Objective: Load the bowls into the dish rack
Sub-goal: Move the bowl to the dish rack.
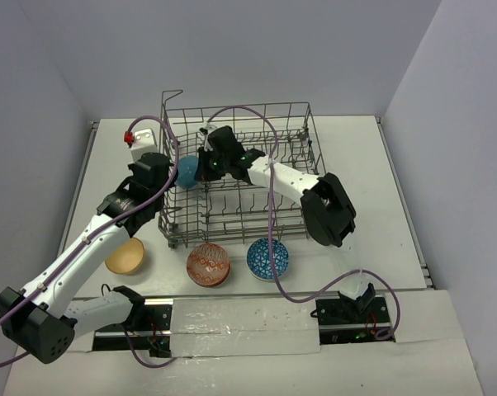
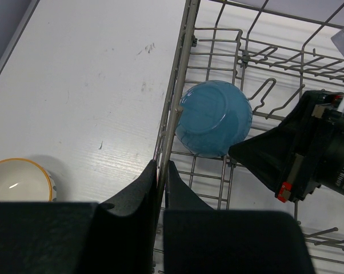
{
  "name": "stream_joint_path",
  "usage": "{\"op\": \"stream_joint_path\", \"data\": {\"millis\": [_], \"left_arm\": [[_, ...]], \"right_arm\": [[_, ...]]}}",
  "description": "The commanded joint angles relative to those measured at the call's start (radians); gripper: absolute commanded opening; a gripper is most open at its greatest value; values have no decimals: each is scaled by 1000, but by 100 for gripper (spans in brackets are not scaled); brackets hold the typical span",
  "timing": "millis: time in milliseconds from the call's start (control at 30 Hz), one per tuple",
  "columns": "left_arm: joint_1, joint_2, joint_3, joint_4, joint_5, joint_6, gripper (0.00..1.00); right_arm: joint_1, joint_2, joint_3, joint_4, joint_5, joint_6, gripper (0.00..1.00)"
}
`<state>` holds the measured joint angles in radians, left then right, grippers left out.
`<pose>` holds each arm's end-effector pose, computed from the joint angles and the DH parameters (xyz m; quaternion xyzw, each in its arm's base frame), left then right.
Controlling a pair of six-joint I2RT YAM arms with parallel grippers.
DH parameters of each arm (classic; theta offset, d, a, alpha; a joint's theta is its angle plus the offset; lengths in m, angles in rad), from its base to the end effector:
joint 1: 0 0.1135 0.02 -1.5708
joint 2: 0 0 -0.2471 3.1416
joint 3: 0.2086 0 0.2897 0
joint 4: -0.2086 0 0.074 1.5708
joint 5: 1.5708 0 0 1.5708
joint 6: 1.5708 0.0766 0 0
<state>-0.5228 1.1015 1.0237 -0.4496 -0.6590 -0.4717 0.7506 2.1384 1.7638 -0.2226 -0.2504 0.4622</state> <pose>0.2935 -0.1150 0.3039 -0.1402 0.8242 0.0216 0.5483 0.3974 0.3966 0.1906 -0.1838 0.8594 0.3552 0.3185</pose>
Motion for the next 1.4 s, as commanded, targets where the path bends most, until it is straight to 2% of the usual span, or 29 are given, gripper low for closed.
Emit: {"op": "stream_joint_path", "data": {"millis": [0, 267, 1367], "left_arm": [[9, 14, 16, -23, -57, -10, 0], [9, 18, 18, -21, -47, -5, 0], [9, 23, 18, -17, -31, 1, 0]], "right_arm": [[13, 40, 83, 3, -10, -10, 0], [18, 104, 155, -12, -6, 3, 0], [-16, 190, 303, -50, 63, 29, 0]]}}
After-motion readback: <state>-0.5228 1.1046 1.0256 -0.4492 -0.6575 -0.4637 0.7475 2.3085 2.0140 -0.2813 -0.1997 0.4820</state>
